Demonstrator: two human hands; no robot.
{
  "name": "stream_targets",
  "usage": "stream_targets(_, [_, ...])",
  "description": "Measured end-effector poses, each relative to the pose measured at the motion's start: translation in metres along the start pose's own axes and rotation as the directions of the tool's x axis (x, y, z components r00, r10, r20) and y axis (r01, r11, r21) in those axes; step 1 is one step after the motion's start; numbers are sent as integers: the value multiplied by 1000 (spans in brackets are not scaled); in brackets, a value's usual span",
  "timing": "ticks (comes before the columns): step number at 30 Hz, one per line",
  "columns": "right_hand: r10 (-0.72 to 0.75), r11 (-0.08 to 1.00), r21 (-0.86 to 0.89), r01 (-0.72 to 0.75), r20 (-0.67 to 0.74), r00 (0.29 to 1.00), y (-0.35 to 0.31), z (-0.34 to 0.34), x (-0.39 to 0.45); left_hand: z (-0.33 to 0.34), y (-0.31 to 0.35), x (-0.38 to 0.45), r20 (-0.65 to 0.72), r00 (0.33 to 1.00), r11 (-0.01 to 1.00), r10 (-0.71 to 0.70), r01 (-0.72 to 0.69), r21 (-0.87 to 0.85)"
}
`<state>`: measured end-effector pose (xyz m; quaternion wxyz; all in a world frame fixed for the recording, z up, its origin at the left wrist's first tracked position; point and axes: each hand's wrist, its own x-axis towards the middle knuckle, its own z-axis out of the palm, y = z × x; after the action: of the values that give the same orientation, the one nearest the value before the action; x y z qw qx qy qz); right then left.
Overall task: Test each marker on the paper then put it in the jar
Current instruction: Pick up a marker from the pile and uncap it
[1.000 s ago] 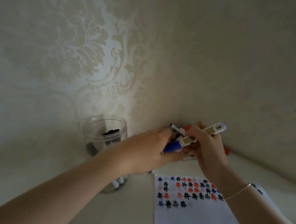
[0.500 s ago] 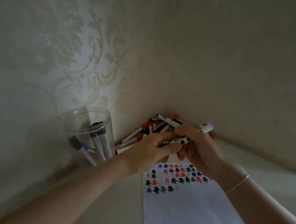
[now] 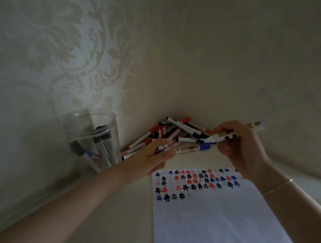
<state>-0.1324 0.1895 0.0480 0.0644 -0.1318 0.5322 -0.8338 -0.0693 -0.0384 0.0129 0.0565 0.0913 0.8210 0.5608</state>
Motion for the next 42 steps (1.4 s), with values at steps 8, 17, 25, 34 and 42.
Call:
stream_targets(8, [10,966,-248,-70,-235,972,40,-7,-4,12,-40,23,-68,974,575,214,-70,815])
stream_targets(17, [32,867,-478,-140,-229,973,71,-12,-21,33,-53,20,-5,918,479,398,-203,854])
stream_targets(25, [-46,820,-556,-134,-298,954,96,-20,-27,39,-54,-3,274,960,665,56,-240,707])
stream_targets(34, [-119,745,-649,-152,-354,928,103,-19,-29,41,-53,-3,260,964,657,63,-236,716])
stream_targets(42, [-142,716,-684,-140,-338,930,99,-12,-31,40,-51,-4,246,968,660,49,-216,719])
